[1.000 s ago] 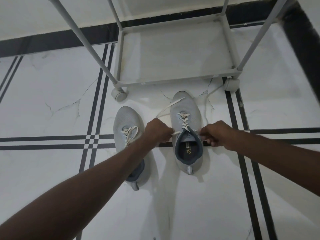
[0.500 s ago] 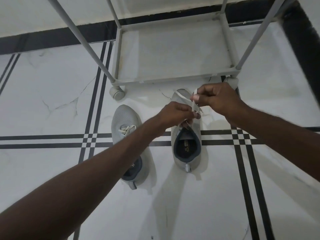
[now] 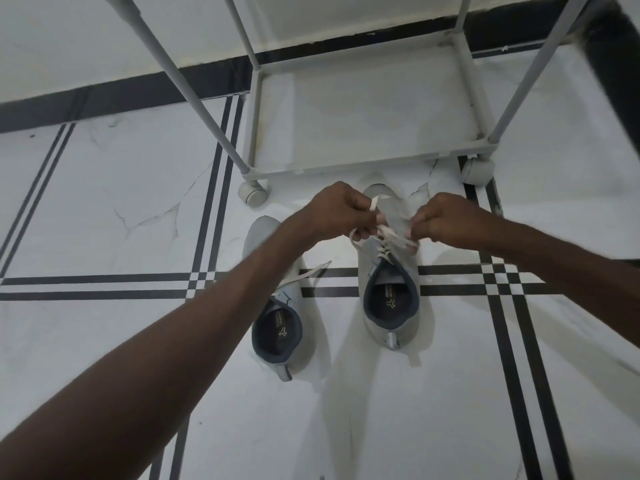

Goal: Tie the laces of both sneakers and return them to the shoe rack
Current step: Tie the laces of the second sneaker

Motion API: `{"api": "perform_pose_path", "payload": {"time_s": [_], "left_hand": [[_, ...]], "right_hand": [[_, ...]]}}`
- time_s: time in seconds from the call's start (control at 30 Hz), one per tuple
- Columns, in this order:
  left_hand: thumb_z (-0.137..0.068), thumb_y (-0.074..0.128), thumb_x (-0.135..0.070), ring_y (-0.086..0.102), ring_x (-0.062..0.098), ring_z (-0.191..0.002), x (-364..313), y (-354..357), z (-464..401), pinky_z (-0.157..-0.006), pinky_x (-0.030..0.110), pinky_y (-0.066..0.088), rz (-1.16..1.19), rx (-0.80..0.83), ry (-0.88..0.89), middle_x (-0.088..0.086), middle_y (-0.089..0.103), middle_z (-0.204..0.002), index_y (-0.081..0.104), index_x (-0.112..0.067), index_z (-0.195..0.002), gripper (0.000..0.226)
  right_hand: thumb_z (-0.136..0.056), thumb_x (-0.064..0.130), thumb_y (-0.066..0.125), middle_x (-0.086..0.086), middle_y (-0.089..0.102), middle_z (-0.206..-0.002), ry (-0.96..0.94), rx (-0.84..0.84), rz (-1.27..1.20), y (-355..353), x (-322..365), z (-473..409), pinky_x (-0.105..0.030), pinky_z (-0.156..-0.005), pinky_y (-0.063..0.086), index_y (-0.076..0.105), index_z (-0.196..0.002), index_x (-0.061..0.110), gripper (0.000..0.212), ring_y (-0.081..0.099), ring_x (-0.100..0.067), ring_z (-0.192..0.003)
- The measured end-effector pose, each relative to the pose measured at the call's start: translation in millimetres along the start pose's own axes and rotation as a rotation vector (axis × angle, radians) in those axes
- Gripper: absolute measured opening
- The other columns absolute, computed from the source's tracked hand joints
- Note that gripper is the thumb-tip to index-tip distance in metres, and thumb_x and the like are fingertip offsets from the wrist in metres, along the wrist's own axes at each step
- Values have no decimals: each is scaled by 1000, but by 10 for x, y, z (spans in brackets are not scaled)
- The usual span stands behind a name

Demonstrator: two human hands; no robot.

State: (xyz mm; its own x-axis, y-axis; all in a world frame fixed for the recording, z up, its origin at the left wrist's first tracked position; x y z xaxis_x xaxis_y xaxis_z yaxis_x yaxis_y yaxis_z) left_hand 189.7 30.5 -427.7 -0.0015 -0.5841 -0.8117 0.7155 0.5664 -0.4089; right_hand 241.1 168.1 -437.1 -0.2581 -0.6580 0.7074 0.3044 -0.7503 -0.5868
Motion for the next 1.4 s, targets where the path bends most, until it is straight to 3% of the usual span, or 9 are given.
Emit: {"api": "perform_pose_path", "payload": {"time_s": [0.1,0.23,0.37,0.5,0.67,0.8,1.0,1.17,1.4], "left_hand": [[-82,76,-18,69,16,-64,-83,-88,52,-69,33,60,-309,-161,187,3,76,-73,80,-18,-90,9],[-86,64,-15,67,21,-76,-319,89,241,-64,32,51,-725,-395,430,-1,74,-85,75,-20,-100,19],[-86,62,-17,59,25,-68,-388,133,334,-54,36,47,-751,-524,475,2,65,-74,69,-14,-88,7],[-83,66,-19,58,22,-70,-363,93,344,-59,38,48,-577,-561,426,0,65,-75,65,-14,-85,6],[-78,74,-19,51,17,-73,-254,79,319,-60,33,42,-454,-594,360,-6,55,-76,62,-15,-76,13],[-75,79,-23,55,14,-63,48,-89,287,-60,33,43,-146,-601,170,1,63,-68,73,-14,-76,12],[-78,78,-32,67,23,-60,562,-60,386,-69,40,60,73,-558,-123,2,71,-61,73,-15,-70,20],[-78,79,-26,69,27,-60,1152,-20,543,-73,45,63,-104,-389,-428,14,75,-68,75,-7,-69,20],[-81,72,-28,72,29,-93,1074,-68,473,-81,39,59,-427,-374,-398,12,76,-97,76,-7,-96,26]], "right_hand": [[-82,41,70,-6,63,-55,98,45,158,9,-98,74,-28,-60,41,75,-53,18,38,54,-15,-56],[-79,33,75,8,72,-79,-13,36,397,184,36,67,-19,-60,40,78,-83,23,11,61,-10,-73],[-90,5,61,-4,74,-93,-77,-177,-92,79,130,-29,-24,-79,54,75,-104,13,21,68,-16,-84],[-97,12,57,-13,75,-98,42,108,-592,349,54,-122,-36,-89,58,72,-109,3,21,71,-28,-94],[-96,9,56,-17,74,-105,176,265,-657,460,-111,-150,-40,-94,54,67,-113,-6,25,69,-29,-100],[-91,20,66,-10,77,-91,46,85,-405,147,-135,-202,-37,-84,55,71,-98,-1,23,71,-26,-91],[-86,32,71,5,61,-69,-88,-37,460,-203,-22,-80,-25,-54,32,60,-67,19,26,52,-9,-64],[-81,37,75,-1,57,-74,253,50,801,-381,-584,6,-32,-70,46,53,-68,16,32,56,-20,-75],[-78,38,72,3,60,-76,463,112,903,-376,-821,136,-36,-80,46,59,-74,19,23,57,-19,-76]]}}
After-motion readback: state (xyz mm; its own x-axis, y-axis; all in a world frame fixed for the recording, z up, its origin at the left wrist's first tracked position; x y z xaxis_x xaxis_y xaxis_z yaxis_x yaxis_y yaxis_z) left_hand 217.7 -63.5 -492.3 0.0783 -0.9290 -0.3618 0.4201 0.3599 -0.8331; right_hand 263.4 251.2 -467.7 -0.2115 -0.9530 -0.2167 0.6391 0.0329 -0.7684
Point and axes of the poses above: each hand's wrist, its own z-axis away from the middle knuckle, its own y-axis out of the palm, x = y × z, the point moved 10 cm from there along -z, towards the middle knuckle
